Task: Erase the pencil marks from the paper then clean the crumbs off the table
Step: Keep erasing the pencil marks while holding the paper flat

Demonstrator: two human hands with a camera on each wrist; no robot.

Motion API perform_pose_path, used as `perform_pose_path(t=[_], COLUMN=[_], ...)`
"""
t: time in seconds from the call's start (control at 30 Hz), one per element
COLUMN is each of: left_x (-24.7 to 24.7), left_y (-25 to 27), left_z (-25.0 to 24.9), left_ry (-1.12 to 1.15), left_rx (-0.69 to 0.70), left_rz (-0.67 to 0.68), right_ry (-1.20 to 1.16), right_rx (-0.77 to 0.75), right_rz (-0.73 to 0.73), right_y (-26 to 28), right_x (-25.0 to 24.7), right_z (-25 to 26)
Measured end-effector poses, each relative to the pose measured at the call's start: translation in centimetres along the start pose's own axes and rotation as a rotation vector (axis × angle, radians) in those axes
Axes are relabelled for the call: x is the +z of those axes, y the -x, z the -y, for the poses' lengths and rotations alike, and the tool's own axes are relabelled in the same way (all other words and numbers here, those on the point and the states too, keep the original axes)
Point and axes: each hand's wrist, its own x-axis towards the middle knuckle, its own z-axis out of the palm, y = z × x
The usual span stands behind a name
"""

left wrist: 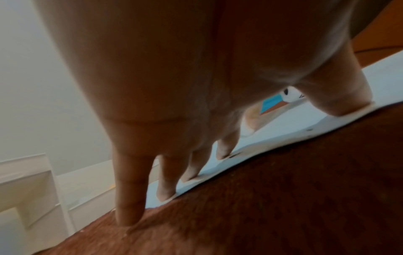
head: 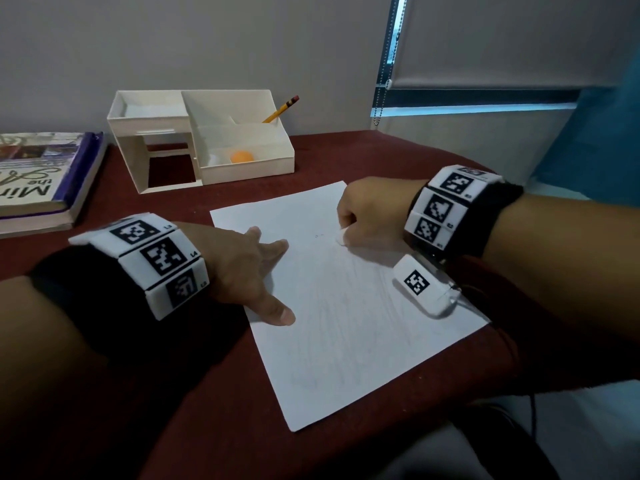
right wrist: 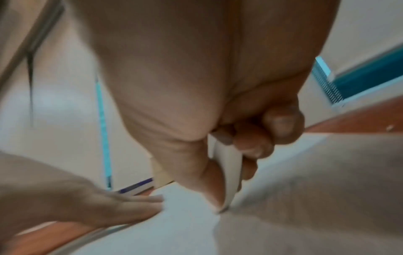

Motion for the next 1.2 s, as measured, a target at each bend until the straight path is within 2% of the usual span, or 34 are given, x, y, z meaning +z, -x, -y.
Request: perform_pose_path(t=[0.07, 0.17, 0.3, 0.37, 0.5, 0.6, 0.67, 0.83, 0.93, 1.0, 1.13, 1.2], left_x=[-0.1, -0.2, -0.2, -0.2, -0.3, -0.3, -0.3, -1.1, -1.2, -1.0, -0.9, -0.9], left_y=[0.1, 0.3, 0.6, 0.5, 0.4, 0.6, 0.7, 0.5, 0.0, -0.4, -0.4, -0.5], left_z=[-0.1, -0.3, -0.3, -0.2, -0.4, -0.3, -0.2, -1.0, -2.1, -2.2, -2.3, -2.3], left_ry=[-0.018, -0.040, -0.009, -0.008, -0.045, -0.011, 0.011, 0.022, -0.024, -0.002, -0.012, -0.015], left_rx=[0.001, 0.001, 0.002, 0.000, 0.011, 0.005, 0.004, 0.029, 0.104, 0.085, 0.045, 0.049], left_rz=[0.001, -0.004, 0.004, 0.005, 0.004, 0.008, -0.001, -0.125, -0.171, -0.105, -0.084, -0.076], right_ry=[0.035, -0.047, 0.090, 0.163, 0.056, 0.010, 0.014, -0.075, -0.093, -0.082, 0.030, 0.070], right_rx=[-0.044, -0.117, 0.024, -0.019, -0.174, -0.091, -0.098, -0.205, -0.224, -0.199, 0.018, 0.020], right_rz=[0.070, 0.177, 0.028, 0.043, 0.124, 0.065, 0.024, 0.133, 0.144, 0.155, 0.048, 0.043], right_y=[0.7, 1.5, -0.5, -0.2, 1.3, 0.5, 0.8, 2.1, 1.7, 1.5, -0.2, -0.3], right_x=[0.0, -0.3, -0.4, 0.2, -0.1, -0.8, -0.8, 0.3, 0.1, 0.3, -0.1, 0.0], right_z=[1.7, 2.9, 0.4, 1.3, 3.6, 1.7, 1.8, 4.1, 3.8, 3.3, 0.4, 0.2])
